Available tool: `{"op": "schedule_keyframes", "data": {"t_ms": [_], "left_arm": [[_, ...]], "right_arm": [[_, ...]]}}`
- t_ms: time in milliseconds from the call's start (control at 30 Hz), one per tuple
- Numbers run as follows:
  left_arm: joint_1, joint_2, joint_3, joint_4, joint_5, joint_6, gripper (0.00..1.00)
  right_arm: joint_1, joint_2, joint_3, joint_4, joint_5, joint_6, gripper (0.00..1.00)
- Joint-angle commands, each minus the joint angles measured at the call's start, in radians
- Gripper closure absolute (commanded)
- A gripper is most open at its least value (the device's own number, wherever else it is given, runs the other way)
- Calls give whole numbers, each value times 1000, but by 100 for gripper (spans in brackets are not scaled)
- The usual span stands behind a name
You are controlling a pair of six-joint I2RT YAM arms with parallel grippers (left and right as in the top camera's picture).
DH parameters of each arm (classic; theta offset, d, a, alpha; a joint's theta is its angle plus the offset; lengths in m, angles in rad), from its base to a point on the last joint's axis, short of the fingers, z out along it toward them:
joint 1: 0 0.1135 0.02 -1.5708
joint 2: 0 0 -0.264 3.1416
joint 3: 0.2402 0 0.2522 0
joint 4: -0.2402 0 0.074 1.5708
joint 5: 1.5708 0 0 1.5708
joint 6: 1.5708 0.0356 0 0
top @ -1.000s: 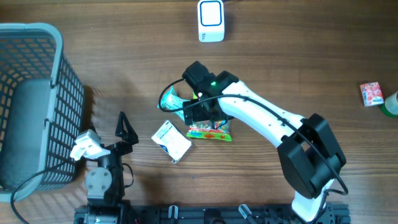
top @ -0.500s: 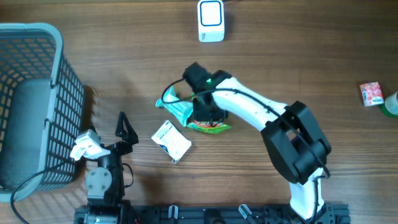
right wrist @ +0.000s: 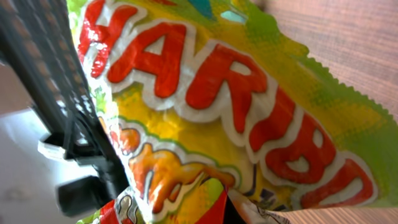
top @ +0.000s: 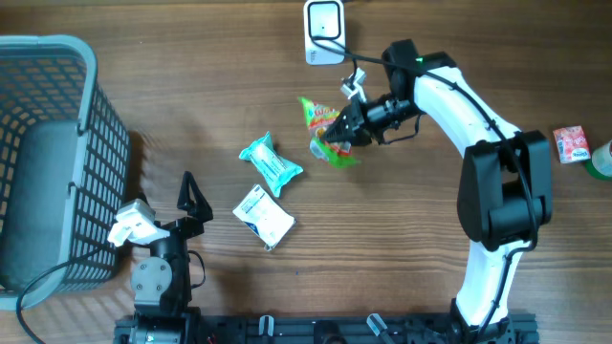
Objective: Scan the item barcode
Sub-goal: 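Reach the right gripper to the Haribo bag and grasp it, then lift the Haribo bag and hold it in front of the scanner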
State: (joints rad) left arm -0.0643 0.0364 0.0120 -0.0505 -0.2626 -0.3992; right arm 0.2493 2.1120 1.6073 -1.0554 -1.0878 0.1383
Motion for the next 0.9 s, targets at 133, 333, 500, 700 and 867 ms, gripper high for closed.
{"op": "schedule_keyframes", "data": {"t_ms": [133,333,500,700,867], "left_arm": [[5,-3,-6,3,5,-6,0],[5,-3,-6,3,5,-6,0],[5,-3,-6,3,5,-5,0],[5,-3,-6,3,5,-5,0],[5,-3,-6,3,5,-5,0]], "right_arm": [[88,24,21,170,-504,411,96],[150,25,20,294,-535,520,96],[216,25,20,616,-535,810,96],[256,97,20,961,-531,1113,96],[257,231,20,1015,-534,1209,96]]}}
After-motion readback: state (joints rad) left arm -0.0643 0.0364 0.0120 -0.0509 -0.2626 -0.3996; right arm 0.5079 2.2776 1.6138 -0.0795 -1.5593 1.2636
